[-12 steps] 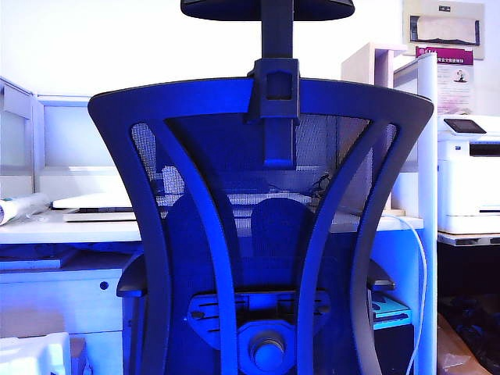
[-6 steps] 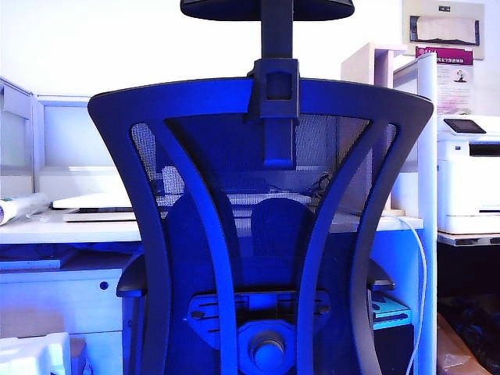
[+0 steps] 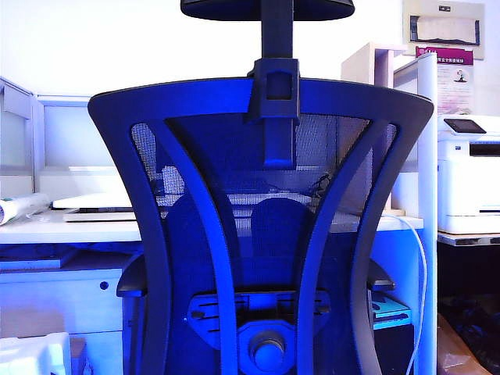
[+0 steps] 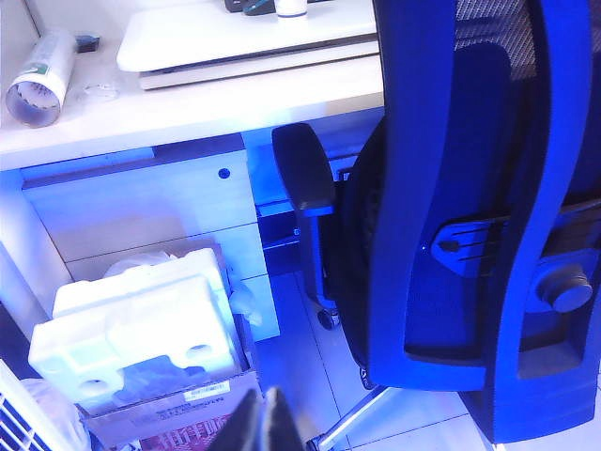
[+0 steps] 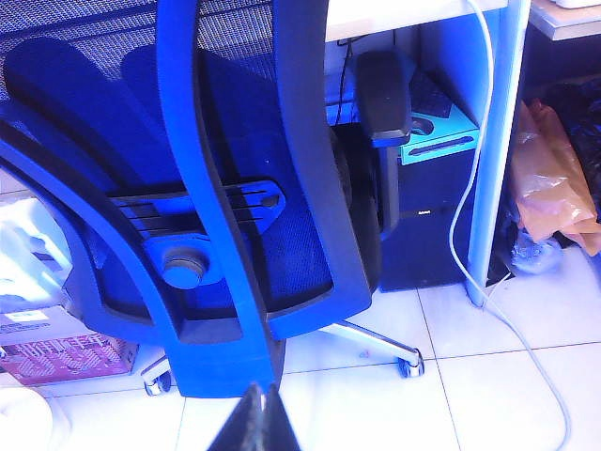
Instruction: Pull out the black chair under the table.
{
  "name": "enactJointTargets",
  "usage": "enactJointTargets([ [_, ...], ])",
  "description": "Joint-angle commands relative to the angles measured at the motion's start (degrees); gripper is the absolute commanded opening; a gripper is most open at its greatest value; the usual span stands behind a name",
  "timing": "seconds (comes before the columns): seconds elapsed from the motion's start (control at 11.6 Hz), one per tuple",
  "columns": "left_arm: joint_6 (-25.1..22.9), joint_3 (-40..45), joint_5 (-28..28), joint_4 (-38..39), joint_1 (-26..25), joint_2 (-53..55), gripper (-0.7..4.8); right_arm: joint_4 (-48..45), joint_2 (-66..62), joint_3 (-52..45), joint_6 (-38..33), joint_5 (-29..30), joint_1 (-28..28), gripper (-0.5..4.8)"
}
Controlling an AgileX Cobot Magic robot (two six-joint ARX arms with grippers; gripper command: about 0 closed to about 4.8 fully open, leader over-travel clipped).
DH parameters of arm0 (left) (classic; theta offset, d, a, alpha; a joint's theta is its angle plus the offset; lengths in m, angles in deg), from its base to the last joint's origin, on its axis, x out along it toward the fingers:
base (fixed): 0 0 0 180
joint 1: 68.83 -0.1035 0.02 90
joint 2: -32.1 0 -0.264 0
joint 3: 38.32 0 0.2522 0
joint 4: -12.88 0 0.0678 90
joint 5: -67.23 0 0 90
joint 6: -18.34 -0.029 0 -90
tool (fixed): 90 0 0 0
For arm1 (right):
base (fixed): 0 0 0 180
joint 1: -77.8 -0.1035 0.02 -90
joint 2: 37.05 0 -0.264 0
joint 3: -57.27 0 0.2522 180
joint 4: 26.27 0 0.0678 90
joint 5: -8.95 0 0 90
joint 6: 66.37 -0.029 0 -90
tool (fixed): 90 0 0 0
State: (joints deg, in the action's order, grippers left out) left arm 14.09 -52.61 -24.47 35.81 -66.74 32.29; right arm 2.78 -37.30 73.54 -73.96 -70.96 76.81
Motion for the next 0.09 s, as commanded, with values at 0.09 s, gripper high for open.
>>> enactJointTargets([
  [0.09, 0.17, 0.13, 0.02, 1.27, -0.04, 0.02, 0.22, -0.13, 0.20, -0.22, 0.22, -0.09, -0.04, -0.05],
])
